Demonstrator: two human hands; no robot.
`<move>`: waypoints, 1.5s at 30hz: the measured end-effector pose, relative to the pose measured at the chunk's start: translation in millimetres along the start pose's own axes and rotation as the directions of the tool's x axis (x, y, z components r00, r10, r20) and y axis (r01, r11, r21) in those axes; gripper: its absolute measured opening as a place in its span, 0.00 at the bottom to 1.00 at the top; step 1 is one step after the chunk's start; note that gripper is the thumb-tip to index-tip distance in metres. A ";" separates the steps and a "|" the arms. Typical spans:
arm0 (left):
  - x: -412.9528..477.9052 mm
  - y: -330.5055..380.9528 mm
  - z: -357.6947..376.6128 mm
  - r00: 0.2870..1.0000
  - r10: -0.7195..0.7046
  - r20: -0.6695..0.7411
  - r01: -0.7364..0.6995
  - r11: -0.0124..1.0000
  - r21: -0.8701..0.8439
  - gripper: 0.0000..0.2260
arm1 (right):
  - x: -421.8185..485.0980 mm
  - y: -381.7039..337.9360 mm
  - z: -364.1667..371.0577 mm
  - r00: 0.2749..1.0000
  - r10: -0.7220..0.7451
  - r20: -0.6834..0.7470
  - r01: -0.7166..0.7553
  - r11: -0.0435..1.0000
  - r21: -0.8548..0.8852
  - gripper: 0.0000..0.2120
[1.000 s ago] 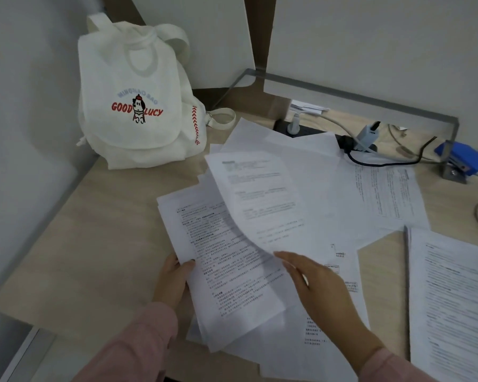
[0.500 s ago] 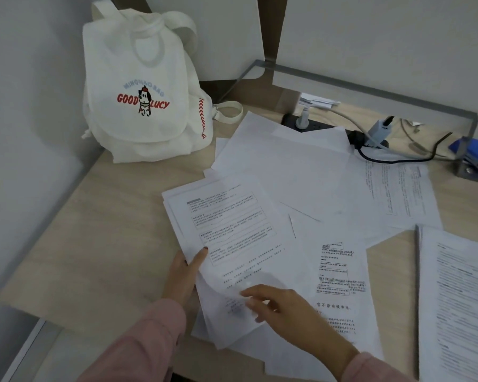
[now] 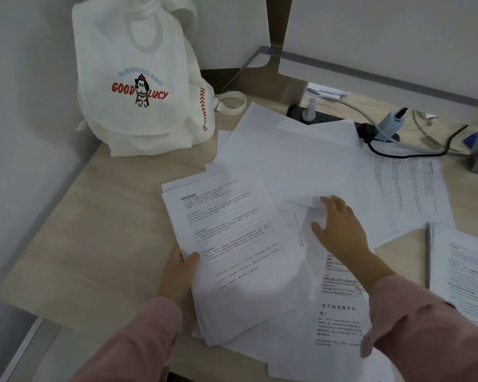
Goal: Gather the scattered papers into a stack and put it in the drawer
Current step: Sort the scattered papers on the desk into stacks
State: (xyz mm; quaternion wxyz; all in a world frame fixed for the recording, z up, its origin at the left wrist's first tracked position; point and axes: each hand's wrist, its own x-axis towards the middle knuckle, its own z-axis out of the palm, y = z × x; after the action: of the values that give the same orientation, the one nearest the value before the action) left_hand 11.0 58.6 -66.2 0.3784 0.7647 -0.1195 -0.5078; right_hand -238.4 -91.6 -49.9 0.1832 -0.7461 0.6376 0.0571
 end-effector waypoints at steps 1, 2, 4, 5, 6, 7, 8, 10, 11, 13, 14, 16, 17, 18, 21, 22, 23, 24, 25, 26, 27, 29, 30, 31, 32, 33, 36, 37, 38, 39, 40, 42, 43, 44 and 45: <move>0.2 0.1 0.0 1.000 0.004 -0.001 -0.004 1.000 0.000 0.15 | 4.9 0.0 -0.9 1.000 0.006 -0.005 -0.006 0.999 -0.051 0.28; 0.9 -0.5 -0.2 1.000 0.009 0.001 -0.009 1.000 0.001 0.15 | 9.6 -0.2 -1.2 1.000 0.023 -0.004 -0.023 0.997 -0.070 0.27; 1.5 -0.6 -0.6 1.000 0.018 0.011 -0.018 1.000 0.008 0.16 | 15.9 -1.2 0.0 0.999 0.036 0.009 -0.035 0.997 -0.062 0.25; 1.3 -0.6 -0.6 1.000 0.019 0.014 -0.019 1.000 0.011 0.16 | 17.6 -1.2 1.5 1.000 0.018 0.013 -0.017 0.997 -0.080 0.25; 1.1 -0.6 -0.9 1.000 0.022 0.014 -0.022 1.000 0.013 0.16 | 19.1 -0.7 3.3 1.000 -0.013 0.005 0.013 0.992 -0.122 0.25; 0.3 -0.5 -0.9 1.000 0.023 0.011 -0.023 1.000 0.013 0.15 | 21.1 0.6 5.8 0.999 -0.051 -0.010 0.048 0.981 -0.186 0.24; -0.5 -0.6 -1.0 1.000 0.023 0.007 -0.023 1.000 0.000 0.15 | 22.8 1.3 7.0 0.996 -0.088 -0.025 0.078 0.963 -0.258 0.23; -3.2 0.4 -0.3 1.000 0.013 0.001 -0.013 0.999 -0.041 0.14 | 27.7 2.4 7.6 0.988 -0.148 -0.050 0.121 0.925 -0.360 0.19; -4.9 1.7 0.2 1.000 0.009 0.000 -0.009 0.998 -0.059 0.13 | 30.2 2.9 7.4 0.983 -0.174 -0.058 0.138 0.909 -0.394 0.16; -5.0 1.5 0.6 1.000 0.006 -0.005 -0.007 0.998 -0.067 0.12 | 34.5 4.2 5.9 0.972 -0.220 -0.086 0.160 0.882 -0.443 0.12; -4.8 1.5 0.6 1.000 0.006 -0.007 -0.007 0.998 -0.066 0.12 | 36.5 4.6 5.5 0.964 -0.241 -0.113 0.168 0.880 -0.444 0.12; -4.5 1.5 0.6 1.000 0.002 -0.010 -0.003 0.998 -0.069 0.13 | 36.9 5.1 3.4 0.959 -0.263 -0.106 0.194 0.882 -0.430 0.10; -5.0 1.5 0.8 1.000 0.005 -0.012 -0.006 0.997 -0.078 0.13 | 36.5 5.4 2.5 0.961 -0.263 -0.083 0.206 0.886 -0.416 0.10; -6.0 1.2 0.7 1.000 0.012 -0.020 -0.014 0.996 -0.093 0.13 | 35.5 5.5 1.5 0.964 -0.259 -0.055 0.215 0.886 -0.412 0.12; -11.5 1.6 1.0 0.998 0.016 -0.066 -0.027 0.986 -0.166 0.12 | 32.9 6.6 0.9 0.961 -0.275 -0.033 0.235 0.874 -0.426 0.21; -12.7 0.6 1.0 0.997 0.007 -0.077 -0.022 0.982 -0.186 0.12 | 33.1 6.4 1.0 0.957 -0.287 -0.040 0.242 0.870 -0.429 0.22; -13.5 -0.1 0.9 0.996 -0.003 -0.084 -0.015 0.979 -0.203 0.13 | 33.6 5.0 1.7 0.954 -0.298 -0.043 0.252 0.868 -0.429 0.22; -13.6 -1.0 0.9 0.996 -0.012 -0.088 -0.007 0.977 -0.212 0.13 | 34.1 3.1 2.5 0.953 -0.301 -0.045 0.254 0.868 -0.426 0.22; -14.1 -1.2 1.0 0.996 -0.023 -0.087 0.003 0.975 -0.222 0.14 | 35.0 1.5 3.6 0.954 -0.295 -0.047 0.248 0.872 -0.423 0.21; -14.0 -1.7 0.6 0.996 -0.029 -0.081 0.010 0.976 -0.219 0.14 | 36.2 -0.8 4.2 0.955 -0.290 -0.058 0.240 0.874 -0.422 0.20; -14.2 -1.8 0.2 0.997 -0.028 -0.074 0.011 0.977 -0.214 0.14 | 37.5 -3.2 4.8 0.954 -0.290 -0.073 0.233 0.875 -0.425 0.19; -16.7 -1.4 -0.2 0.997 -0.028 -0.067 0.013 0.975 -0.221 0.14 | 37.7 -7.5 5.2 0.955 -0.285 -0.088 0.221 0.873 -0.434 0.18; -18.2 -1.8 -0.9 0.997 -0.035 -0.067 0.018 0.972 -0.236 0.13 | 37.5 -8.8 5.2 0.953 -0.285 -0.100 0.216 0.875 -0.433 0.18; -20.4 -1.9 -1.2 0.997 -0.041 -0.068 0.022 0.967 -0.254 0.13 | 37.9 -9.0 5.8 0.951 -0.289 -0.110 0.216 0.875 -0.433 0.19; -22.6 -2.2 -1.5 0.996 -0.045 -0.073 0.024 0.964 -0.265 0.11 | 37.9 -8.6 5.9 0.949 -0.296 -0.114 0.220 0.873 -0.435 0.20; -25.3 -1.3 -0.9 0.996 -0.045 -0.075 0.022 0.961 -0.276 0.10 | 37.8 -7.7 6.0 0.945 -0.304 -0.116 0.228 0.873 -0.432 0.21; -28.6 -1.9 -1.3 0.995 -0.042 -0.091 0.014 0.957 -0.291 0.10 | 41.0 -5.6 2.8 0.937 -0.329 -0.118 0.250 0.867 -0.430 0.20; -28.5 -2.2 -2.1 0.994 -0.043 -0.100 0.012 0.956 -0.292 0.10 | 40.6 -8.1 -2.0 0.935 -0.338 -0.110 0.255 0.853 -0.455 0.18; -26.8 -4.1 -3.8 0.993 -0.044 -0.110 0.012 0.959 -0.282 0.10 | 41.0 -9.4 -5.9 0.947 -0.305 -0.099 0.229 0.859 -0.458 0.13; -25.3 -5.8 -5.6 0.992 -0.043 -0.116 0.010 0.962 -0.274 0.10 | 43.1 -8.5 -7.7 0.961 -0.256 -0.108 0.186 0.880 -0.437 0.05; -23.5 -8.0 -7.4 0.991 -0.048 -0.121 0.013 0.962 -0.272 0.10 | 44.9 -7.2 -9.9 0.971 -0.196 -0.138 0.135 0.923 -0.360 0.03; -21.9 -11.1 -9.7 0.991 -0.054 -0.124 0.018 0.960 -0.280 0.10 | 44.1 -7.4 -16.6 0.981 -0.062 -0.182 0.047 0.995 -0.088 0.10; -21.9 -11.5 -10.1 0.991 -0.052 -0.122 0.015 0.959 -0.282 0.10 | 41.3 -9.8 -22.9 0.975 -0.018 -0.220 0.027 0.999 0.039 0.11; -21.7 -12.2 -10.3 0.991 -0.055 -0.119 0.020 0.960 -0.279 0.11 | 37.5 -12.3 -29.0 0.964 -0.003 -0.265 0.040 0.991 0.131 0.11; -21.3 -12.1 -10.1 0.992 -0.058 -0.115 0.024 0.961 -0.274 0.13 | 32.3 -15.8 -36.9 0.954 -0.006 -0.301 0.074 0.974 0.213 0.11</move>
State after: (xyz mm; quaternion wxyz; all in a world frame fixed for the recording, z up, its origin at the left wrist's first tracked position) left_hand 7.6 83.6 -58.1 0.4759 0.7372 -0.0093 -0.4795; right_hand -222.7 -132.6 -22.8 0.1681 -0.7338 0.6450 -0.1315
